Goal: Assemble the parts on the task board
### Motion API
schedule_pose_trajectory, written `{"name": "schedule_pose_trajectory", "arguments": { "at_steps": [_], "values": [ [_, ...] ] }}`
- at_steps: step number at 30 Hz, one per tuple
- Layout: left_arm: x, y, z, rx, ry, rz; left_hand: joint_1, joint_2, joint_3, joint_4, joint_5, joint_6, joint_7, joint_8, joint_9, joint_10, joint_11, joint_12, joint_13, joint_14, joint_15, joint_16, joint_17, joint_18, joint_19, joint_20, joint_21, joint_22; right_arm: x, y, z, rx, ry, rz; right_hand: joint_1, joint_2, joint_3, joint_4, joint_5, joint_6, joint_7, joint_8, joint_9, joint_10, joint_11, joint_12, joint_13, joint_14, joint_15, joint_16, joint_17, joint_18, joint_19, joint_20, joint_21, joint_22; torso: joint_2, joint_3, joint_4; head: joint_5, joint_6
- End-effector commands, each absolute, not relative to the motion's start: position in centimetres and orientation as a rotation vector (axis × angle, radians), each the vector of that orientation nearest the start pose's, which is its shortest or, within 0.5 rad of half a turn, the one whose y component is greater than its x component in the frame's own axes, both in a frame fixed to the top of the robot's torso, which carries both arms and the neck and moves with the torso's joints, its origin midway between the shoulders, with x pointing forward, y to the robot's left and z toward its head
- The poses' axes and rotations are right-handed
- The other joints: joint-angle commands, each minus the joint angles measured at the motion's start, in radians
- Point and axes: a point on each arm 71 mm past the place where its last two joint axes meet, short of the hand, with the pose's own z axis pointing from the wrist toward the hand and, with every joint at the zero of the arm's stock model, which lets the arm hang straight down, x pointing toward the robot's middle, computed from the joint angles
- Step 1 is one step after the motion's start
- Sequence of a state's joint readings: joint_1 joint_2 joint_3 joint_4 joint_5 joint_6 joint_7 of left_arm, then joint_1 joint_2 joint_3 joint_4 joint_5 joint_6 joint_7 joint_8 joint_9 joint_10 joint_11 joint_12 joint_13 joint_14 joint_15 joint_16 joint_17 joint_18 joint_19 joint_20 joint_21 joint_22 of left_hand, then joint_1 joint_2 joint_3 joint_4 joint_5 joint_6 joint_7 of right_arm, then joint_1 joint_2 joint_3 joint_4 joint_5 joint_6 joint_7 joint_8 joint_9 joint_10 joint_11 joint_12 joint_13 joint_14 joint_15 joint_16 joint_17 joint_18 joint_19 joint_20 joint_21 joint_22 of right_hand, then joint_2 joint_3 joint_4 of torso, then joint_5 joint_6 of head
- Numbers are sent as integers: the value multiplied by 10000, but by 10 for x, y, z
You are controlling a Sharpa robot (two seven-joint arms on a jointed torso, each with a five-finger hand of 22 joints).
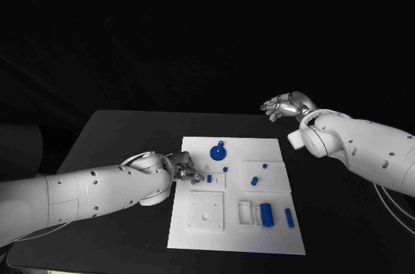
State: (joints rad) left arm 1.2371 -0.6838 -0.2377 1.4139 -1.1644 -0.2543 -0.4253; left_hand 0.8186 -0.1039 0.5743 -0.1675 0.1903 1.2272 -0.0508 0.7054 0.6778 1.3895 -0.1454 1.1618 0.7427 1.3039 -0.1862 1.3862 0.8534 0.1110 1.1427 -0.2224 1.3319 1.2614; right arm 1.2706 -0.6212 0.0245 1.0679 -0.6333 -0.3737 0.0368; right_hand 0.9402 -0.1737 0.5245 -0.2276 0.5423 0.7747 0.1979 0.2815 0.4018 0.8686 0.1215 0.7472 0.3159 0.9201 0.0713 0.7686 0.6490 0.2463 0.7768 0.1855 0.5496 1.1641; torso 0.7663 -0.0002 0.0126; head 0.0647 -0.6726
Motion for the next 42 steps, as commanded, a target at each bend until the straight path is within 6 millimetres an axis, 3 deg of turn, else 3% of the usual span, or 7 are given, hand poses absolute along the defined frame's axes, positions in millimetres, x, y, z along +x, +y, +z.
{"name": "schedule_pose_trajectory", "arguments": {
  "at_steps": [1,8,23,31,33,38,42],
  "values": [
    [483,177,-262,-1683,20628,-4250,-63,-372,-17,357,-1113,-93,-3,62,-60,5,-10,-16,-47,-34,-46,-53,-18,830,-81,-205,-80,-39,583,-236,-154,7037,15304,9203,-50,63,9,44,55,-69,214,40,-14,-63,-23,33,-15,-76,-9,40,-17,155,-55,0,-57,10,1,-4,0,-2,3],
    [484,178,-260,-1860,20395,-4289,-444,-931,-8,1056,-1398,-195,2,89,-109,-16,-11,-48,-113,-65,-96,-81,-35,868,-101,-225,-111,-92,583,-236,-154,7035,15312,9207,-49,64,10,44,59,-70,213,41,-16,-63,-23,36,-19,-76,-9,40,-18,155,-56,-1,-58,11,-3,-10,3,-12,8],
    [488,183,-248,-2221,19494,-4587,-324,-1233,191,1431,-1400,-399,50,73,-133,-69,16,-156,-202,-147,-115,-164,-84,895,-158,-234,-171,-164,582,-238,-156,7064,15330,9171,-38,65,15,35,80,-71,212,43,-19,-65,-24,42,-30,-80,-9,41,-21,155,-59,-3,-62,14,-13,-12,6,-44,38],
    [493,176,-228,-3334,19010,-6522,251,-1408,186,1262,-1388,-1747,619,-751,-481,-1011,497,-1086,-612,-1051,17,-1046,-495,693,-939,-13,-979,-540,582,-238,-157,7081,15350,9158,-39,68,17,36,120,-73,213,45,-23,-66,-24,48,-42,-83,-8,42,-23,155,-61,-2,-65,18,-15,-18,5,-54,89],
    [495,174,-221,-3039,18618,-6978,710,-1329,190,785,-1382,-2469,907,-1043,-560,-1928,779,-1701,-888,-1849,240,-1600,-755,559,-1588,119,-1519,-720,582,-238,-157,7088,15338,9148,-36,67,18,33,126,-73,213,46,-24,-67,-24,50,-43,-83,-8,42,-24,155,-61,-2,-66,18,-17,-18,5,-65,109],
    [498,161,-210,-2264,17743,-8294,1887,-1022,374,-329,-1337,-3619,1603,-1553,-824,-3690,1557,-3354,-2017,-3541,1360,-3141,-1792,-196,-3143,738,-3181,-1408,583,-239,-158,7106,15347,9114,33,57,33,-36,147,-75,212,52,-31,-81,-21,58,-70,-97,-5,42,-30,155,-74,-7,-77,25,-7,-13,0,-112,190],
    [502,149,-204,-1732,17312,-8858,2768,-612,631,-900,-1310,-3882,1853,-2071,-1200,-4148,2138,-4932,-3132,-3782,1761,-3722,-2328,-272,-3415,1121,-3704,-1614,583,-241,-160,7144,15391,9064,54,67,40,-55,142,-74,212,55,-32,-83,-20,63,-77,-98,-4,43,-31,155,-73,-7,-78,28,-4,-28,-13,-153,245]
  ]
}}
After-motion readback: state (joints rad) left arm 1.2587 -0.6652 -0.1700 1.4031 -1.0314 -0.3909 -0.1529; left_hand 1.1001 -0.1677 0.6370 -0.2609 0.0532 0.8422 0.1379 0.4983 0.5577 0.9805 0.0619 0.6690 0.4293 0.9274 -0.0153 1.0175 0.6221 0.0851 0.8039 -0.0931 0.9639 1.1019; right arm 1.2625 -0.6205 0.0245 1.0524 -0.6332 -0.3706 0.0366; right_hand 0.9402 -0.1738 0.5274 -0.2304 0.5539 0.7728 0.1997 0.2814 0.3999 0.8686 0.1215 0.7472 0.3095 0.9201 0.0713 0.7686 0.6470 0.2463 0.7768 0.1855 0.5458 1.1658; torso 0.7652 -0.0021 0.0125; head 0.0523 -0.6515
